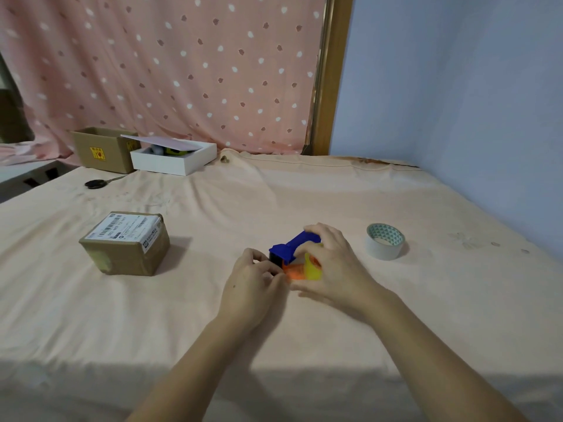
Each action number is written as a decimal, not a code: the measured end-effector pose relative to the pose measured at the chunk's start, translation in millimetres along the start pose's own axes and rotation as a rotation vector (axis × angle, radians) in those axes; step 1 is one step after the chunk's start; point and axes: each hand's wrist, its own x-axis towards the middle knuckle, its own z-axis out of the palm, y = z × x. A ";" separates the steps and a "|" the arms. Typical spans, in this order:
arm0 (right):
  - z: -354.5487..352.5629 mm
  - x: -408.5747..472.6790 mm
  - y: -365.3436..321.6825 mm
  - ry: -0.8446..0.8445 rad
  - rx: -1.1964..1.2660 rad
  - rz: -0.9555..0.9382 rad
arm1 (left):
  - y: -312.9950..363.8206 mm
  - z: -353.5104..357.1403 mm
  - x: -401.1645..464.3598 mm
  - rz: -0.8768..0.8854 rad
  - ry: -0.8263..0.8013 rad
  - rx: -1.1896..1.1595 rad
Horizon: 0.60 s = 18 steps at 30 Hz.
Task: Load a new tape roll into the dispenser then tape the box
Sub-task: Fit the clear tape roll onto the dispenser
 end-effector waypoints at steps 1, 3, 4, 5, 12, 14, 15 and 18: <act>4.4 3.4 -7.0 0.013 -0.003 0.010 | 0.7 -1.1 0.2 0.002 -0.004 0.007; 12.5 7.9 -12.9 0.018 -0.011 0.063 | 1.8 -3.8 1.4 0.007 -0.016 0.020; 15.5 9.7 -13.4 0.016 -0.011 0.077 | 1.8 -4.9 2.3 0.011 -0.024 0.026; 16.8 11.0 -13.3 0.007 0.000 0.088 | 1.2 -6.1 2.7 0.015 -0.034 0.032; 16.8 14.2 -9.1 -0.064 0.090 0.107 | -11.4 -6.4 1.8 0.141 -0.065 0.008; 15.0 14.7 -7.5 -0.052 0.145 0.148 | -16.5 -5.7 2.4 0.156 -0.032 -0.044; 13.7 14.8 -6.9 -0.048 0.171 0.170 | -18.9 -5.2 3.5 0.149 -0.003 -0.071; 11.5 15.2 -7.4 -0.029 0.188 0.193 | -20.0 -3.2 7.9 0.071 0.073 -0.187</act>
